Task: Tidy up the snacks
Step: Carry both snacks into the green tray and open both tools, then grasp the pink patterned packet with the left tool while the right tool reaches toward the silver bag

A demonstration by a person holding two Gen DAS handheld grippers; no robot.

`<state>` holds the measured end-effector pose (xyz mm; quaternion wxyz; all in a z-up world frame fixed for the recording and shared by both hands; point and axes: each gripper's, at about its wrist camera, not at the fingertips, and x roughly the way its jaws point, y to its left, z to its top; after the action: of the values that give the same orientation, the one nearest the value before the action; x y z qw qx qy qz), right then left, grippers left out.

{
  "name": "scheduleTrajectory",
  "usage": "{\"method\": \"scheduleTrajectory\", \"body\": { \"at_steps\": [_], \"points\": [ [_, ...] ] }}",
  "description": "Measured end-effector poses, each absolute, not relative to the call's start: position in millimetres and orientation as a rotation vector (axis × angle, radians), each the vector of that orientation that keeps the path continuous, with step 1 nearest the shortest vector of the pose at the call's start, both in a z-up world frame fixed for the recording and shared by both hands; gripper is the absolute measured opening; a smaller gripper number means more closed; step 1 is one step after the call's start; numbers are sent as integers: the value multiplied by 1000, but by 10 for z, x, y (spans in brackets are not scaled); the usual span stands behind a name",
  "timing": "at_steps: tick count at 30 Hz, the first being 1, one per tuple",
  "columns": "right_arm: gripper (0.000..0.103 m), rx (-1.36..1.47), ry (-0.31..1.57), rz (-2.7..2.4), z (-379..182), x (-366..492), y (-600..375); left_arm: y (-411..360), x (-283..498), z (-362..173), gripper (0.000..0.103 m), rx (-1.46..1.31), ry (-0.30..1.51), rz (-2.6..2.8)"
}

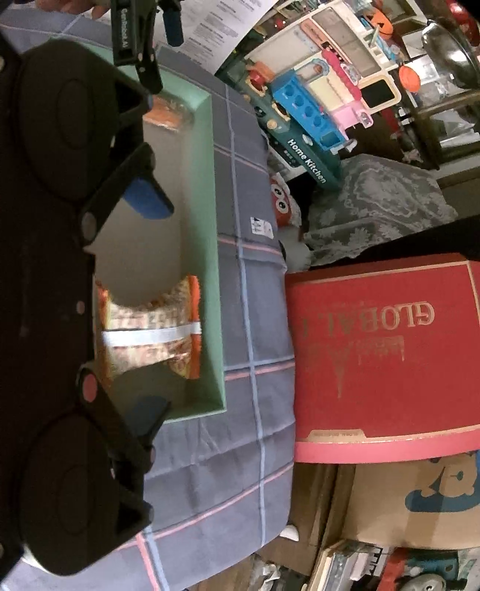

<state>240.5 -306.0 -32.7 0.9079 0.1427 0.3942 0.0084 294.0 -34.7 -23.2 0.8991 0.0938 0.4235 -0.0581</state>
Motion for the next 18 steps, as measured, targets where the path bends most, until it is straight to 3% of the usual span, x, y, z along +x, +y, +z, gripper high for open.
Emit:
{"method": "scheduleTrajectory", "body": {
  "at_steps": [18],
  "points": [
    [103,308,837,144,26,1344,-2731,-241,1600,-153,103,162,974,-177]
  ]
}}
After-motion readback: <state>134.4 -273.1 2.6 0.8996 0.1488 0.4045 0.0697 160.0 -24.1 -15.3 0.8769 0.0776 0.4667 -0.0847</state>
